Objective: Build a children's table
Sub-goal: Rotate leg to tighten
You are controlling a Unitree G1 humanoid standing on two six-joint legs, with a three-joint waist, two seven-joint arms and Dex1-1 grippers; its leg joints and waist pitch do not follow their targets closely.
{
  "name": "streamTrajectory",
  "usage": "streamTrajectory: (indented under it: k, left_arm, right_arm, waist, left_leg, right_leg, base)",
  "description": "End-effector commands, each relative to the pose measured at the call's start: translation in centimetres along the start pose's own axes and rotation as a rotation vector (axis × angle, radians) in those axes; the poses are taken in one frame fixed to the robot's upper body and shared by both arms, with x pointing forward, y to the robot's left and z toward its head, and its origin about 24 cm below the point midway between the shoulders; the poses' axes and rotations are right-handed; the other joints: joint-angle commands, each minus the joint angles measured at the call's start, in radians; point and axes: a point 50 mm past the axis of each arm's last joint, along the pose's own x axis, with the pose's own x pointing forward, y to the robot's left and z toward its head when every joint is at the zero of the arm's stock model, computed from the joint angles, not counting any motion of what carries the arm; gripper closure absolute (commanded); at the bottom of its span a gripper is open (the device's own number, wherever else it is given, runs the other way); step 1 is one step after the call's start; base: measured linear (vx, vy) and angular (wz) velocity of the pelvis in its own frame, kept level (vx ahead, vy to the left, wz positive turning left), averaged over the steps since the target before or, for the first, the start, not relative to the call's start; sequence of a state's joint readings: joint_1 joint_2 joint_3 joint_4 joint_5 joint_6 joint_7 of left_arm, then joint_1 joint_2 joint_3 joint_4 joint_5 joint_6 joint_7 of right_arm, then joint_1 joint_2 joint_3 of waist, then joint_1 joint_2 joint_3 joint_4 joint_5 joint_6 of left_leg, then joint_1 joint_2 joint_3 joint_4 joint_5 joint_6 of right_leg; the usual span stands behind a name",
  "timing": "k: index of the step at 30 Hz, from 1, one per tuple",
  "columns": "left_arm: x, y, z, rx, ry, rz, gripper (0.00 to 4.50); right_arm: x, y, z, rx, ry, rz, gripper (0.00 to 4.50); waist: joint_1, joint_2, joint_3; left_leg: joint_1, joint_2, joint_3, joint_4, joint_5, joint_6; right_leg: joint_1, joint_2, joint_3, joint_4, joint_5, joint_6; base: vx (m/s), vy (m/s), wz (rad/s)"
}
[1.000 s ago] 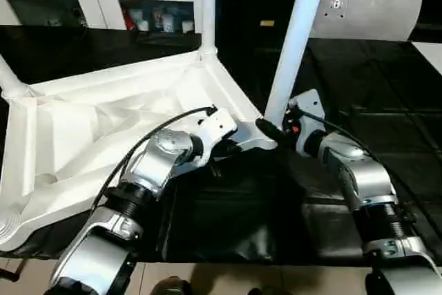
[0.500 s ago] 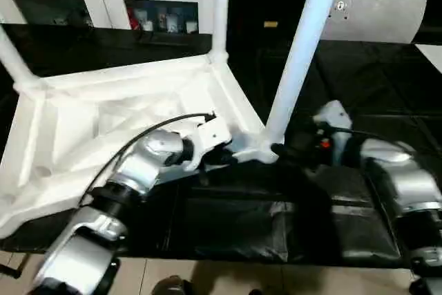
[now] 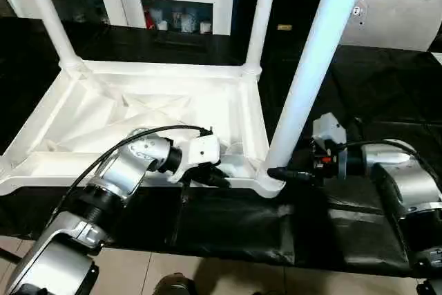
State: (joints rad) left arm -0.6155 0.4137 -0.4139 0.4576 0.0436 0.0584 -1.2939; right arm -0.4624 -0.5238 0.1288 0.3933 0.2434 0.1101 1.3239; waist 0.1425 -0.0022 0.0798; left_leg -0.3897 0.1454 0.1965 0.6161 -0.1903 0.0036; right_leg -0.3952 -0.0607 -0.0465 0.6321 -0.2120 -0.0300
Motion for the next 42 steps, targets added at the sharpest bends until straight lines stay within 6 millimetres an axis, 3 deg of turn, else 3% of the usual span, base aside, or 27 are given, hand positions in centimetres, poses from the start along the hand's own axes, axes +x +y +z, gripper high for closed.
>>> streamTrajectory:
  k: [1,9,10,12,21,23,27,30,31,32,34,39,40,42]
  left_arm:
    - [0.9,-1.0,0.2,0.034,0.009,-0.094,4.50]
    - [0.8,-1.0,0.2,0.028,0.008,-0.100,4.50]
    - [0.8,-1.1,0.3,0.027,0.008,-0.102,4.50]
    - [0.8,-1.1,0.3,0.018,0.000,-0.103,4.50]
    - [0.8,-1.2,0.3,-0.031,-0.037,-0.077,4.50]
    - [1.1,-0.8,0.6,-0.065,-0.060,-0.013,4.50]
    - [1.7,0.2,1.4,-0.128,-0.106,0.088,4.50]
    - [2.7,1.2,2.2,-0.205,-0.150,0.207,4.50]
    - [3.0,1.5,2.3,-0.227,-0.151,0.248,4.50]
    - [3.4,2.0,2.5,-0.254,-0.150,0.302,4.50]
    - [3.8,2.7,2.9,-0.292,-0.154,0.374,4.50]
    - [4.5,3.8,4.5,-0.325,-0.171,0.494,4.50]
    - [4.6,3.8,4.6,-0.329,-0.172,0.505,4.50]
    - [4.9,4.0,4.9,-0.327,-0.163,0.530,4.50]
  right_arm:
    - [0.0,0.1,0.1,0.009,-0.005,0.015,1.22]
    - [0.1,0.2,-0.1,0.041,-0.009,0.049,1.95]
    - [0.1,0.2,-0.1,0.044,-0.011,0.053,2.07]
    - [0.2,0.3,0.0,0.051,-0.017,0.064,2.28]
    - [0.7,1.1,-0.1,0.081,-0.042,0.091,2.56]
    - [1.4,1.1,0.0,0.098,-0.057,0.027,2.58]
    - [2.7,0.3,0.0,0.134,-0.049,-0.115,2.58]
    - [4.2,-0.7,0.1,0.157,-0.036,-0.276,2.58]
    - [4.7,-1.2,0.1,0.199,-0.043,-0.342,2.58]
    - [5.2,-1.7,0.2,0.248,-0.049,-0.426,2.58]
    - [6.0,-2.4,0.2,0.307,-0.047,-0.545,2.58]
    - [7.5,-3.2,0.0,0.345,-0.005,-0.706,2.58]
    - [7.7,-3.2,0.1,0.339,-0.012,-0.707,2.03]
    - [8.2,-3.1,0.5,0.333,-0.039,-0.712,1.89]
  waist:
    - [-0.004,-0.009,-0.083]
    - [-0.004,-0.010,-0.082]
    - [-0.004,-0.007,-0.076]
    - [-0.005,-0.009,-0.076]
    - [-0.008,-0.005,-0.069]
    - [-0.010,-0.004,-0.065]
    - [-0.023,-0.003,-0.055]
    - [-0.048,-0.002,-0.051]
    - [-0.054,-0.001,-0.052]
    - [-0.063,-0.004,-0.051]
    - [-0.069,-0.005,-0.051]
    - [-0.079,-0.005,-0.057]
    - [-0.077,-0.002,-0.063]
    - [-0.075,-0.004,-0.067]
  left_leg:
    - [0.027,0.098,-0.039,-0.068,-0.109,0.078]
    - [0.025,0.098,-0.040,-0.067,-0.096,0.086]
    - [0.024,0.097,-0.041,-0.070,-0.102,0.085]
    - [0.025,0.099,-0.041,-0.071,-0.113,0.082]
    - [0.028,0.100,-0.043,-0.076,-0.133,0.072]
    - [0.028,0.099,-0.043,-0.079,-0.142,0.070]
    - [0.032,0.097,-0.048,-0.087,-0.218,0.025]
    - [0.026,0.093,-0.054,-0.095,-0.252,-0.010]
    - [0.030,0.094,-0.056,-0.096,-0.258,-0.020]
    - [0.025,0.090,-0.057,-0.095,-0.258,-0.020]
    - [0.028,0.086,-0.054,-0.092,-0.248,-0.016]
    - [0.025,0.087,-0.050,-0.089,-0.189,0.007]
    - [0.025,0.088,-0.047,-0.087,-0.163,0.016]
    - [0.021,0.086,-0.045,-0.083,-0.112,0.042]
  right_leg:
    - [0.044,-0.111,0.050,-0.067,-0.080,-0.260]
    - [0.044,-0.110,0.049,-0.066,-0.067,-0.260]
    - [0.041,-0.109,0.050,-0.069,-0.078,-0.258]
    - [0.042,-0.109,0.050,-0.070,-0.092,-0.257]
    - [0.040,-0.109,0.052,-0.074,-0.107,-0.254]
    - [0.037,-0.108,0.052,-0.076,-0.116,-0.252]
    - [0.035,-0.113,0.054,-0.093,-0.261,-0.233]
    - [0.035,-0.111,0.053,-0.097,-0.310,-0.214]
    - [0.033,-0.113,0.053,-0.097,-0.315,-0.213]
    - [0.037,-0.113,0.054,-0.099,-0.320,-0.209]
    - [0.033,-0.113,0.056,-0.104,-0.324,-0.202]
    - [0.037,-0.109,0.057,-0.098,-0.232,-0.208]
    - [0.038,-0.109,0.056,-0.094,-0.171,-0.219]
    - [0.044,-0.110,0.056,-0.086,-0.074,-0.238]
  base:
    - [0.000,0.000,0.00]
    - [0.000,0.000,0.00]
    - [0.000,0.000,0.00]
    - [0.000,0.000,0.00]
    - [0.000,0.000,0.00]
    - [0.000,0.000,0.00]
    - [0.000,0.000,0.00]
    - [0.000,0.000,0.00]
    - [0.000,0.000,0.00]
    - [0.000,0.000,0.00]
    - [0.000,0.000,0.00]
    - [0.000,0.000,0.00]
    - [0.000,0.000,0.00]
    - [0.000,0.000,0.00]
